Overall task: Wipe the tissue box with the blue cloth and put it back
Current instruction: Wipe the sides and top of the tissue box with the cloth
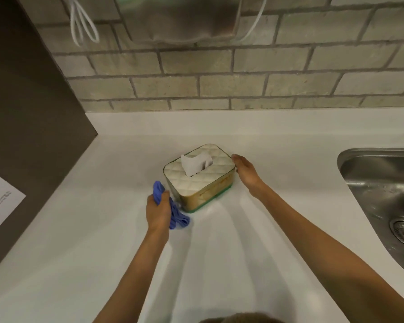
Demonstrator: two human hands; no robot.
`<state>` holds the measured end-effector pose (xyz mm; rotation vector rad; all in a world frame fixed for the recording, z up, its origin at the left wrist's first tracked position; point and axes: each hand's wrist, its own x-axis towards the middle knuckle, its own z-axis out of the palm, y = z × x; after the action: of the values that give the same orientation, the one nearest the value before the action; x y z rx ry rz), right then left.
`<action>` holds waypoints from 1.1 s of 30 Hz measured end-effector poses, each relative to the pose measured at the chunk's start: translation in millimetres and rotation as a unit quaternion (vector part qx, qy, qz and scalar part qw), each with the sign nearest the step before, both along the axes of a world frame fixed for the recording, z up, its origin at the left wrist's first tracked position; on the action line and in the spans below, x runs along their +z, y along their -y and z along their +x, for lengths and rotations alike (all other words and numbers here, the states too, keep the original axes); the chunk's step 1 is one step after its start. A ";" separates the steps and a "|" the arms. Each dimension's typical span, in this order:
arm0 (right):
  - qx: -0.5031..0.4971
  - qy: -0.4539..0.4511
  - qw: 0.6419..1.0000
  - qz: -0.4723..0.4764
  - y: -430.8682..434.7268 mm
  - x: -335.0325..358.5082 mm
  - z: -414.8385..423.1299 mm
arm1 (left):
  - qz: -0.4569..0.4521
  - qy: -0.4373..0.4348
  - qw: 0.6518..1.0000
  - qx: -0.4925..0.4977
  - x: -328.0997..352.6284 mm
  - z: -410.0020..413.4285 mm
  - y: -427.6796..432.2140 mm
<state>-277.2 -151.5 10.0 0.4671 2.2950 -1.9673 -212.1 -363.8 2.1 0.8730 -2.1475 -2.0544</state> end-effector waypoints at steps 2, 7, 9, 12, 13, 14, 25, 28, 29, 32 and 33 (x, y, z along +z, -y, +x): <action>0.014 0.012 0.999 -0.026 3.7 -5.2 -2.7 | 0.007 0.002 1.000 -0.013 0.1 2.2 -10.4; -0.005 -0.005 1.000 -0.008 4.0 -15.3 5.9 | -0.005 -0.006 0.999 -0.031 3.5 -5.7 -24.3; -0.008 -0.008 1.000 -0.004 0.7 -17.2 13.3 | -0.030 -0.004 0.999 -0.034 3.2 -11.0 -23.6; -0.012 -0.016 1.000 -0.003 -1.9 -21.1 27.0 | -0.065 0.000 0.997 -0.033 3.2 -19.5 -18.9; -0.014 -0.020 1.000 -0.006 -2.2 -22.4 30.9 | -0.071 -0.001 0.997 -0.030 3.7 -22.2 -17.0; -0.016 -0.022 1.000 -0.010 -2.0 -22.9 34.8 | -0.079 -0.003 0.997 -0.027 4.5 -24.6 -14.5; -0.053 -0.042 0.998 -0.014 -2.8 -8.9 61.1 | -0.251 0.023 0.963 -0.101 40.5 -44.6 13.6; -0.057 -0.036 0.998 0.001 -5.4 -2.2 61.9 | -0.284 0.039 0.948 -0.139 46.6 -46.9 18.0; -0.059 -0.033 0.998 0.002 -5.9 -0.4 61.4 | -0.291 0.045 0.944 -0.150 48.0 -48.3 19.2; -0.060 -0.007 0.998 0.010 -7.6 2.5 57.2 | -0.311 0.060 0.933 -0.171 52.3 -55.0 21.5; -0.055 0.005 0.998 0.017 -7.9 3.5 54.7 | -0.313 0.066 0.931 -0.177 54.2 -58.0 21.8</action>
<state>-222.4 -143.7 13.5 0.6182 2.3466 -1.9711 -270.1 -385.6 56.3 0.5739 -2.9420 -1.2562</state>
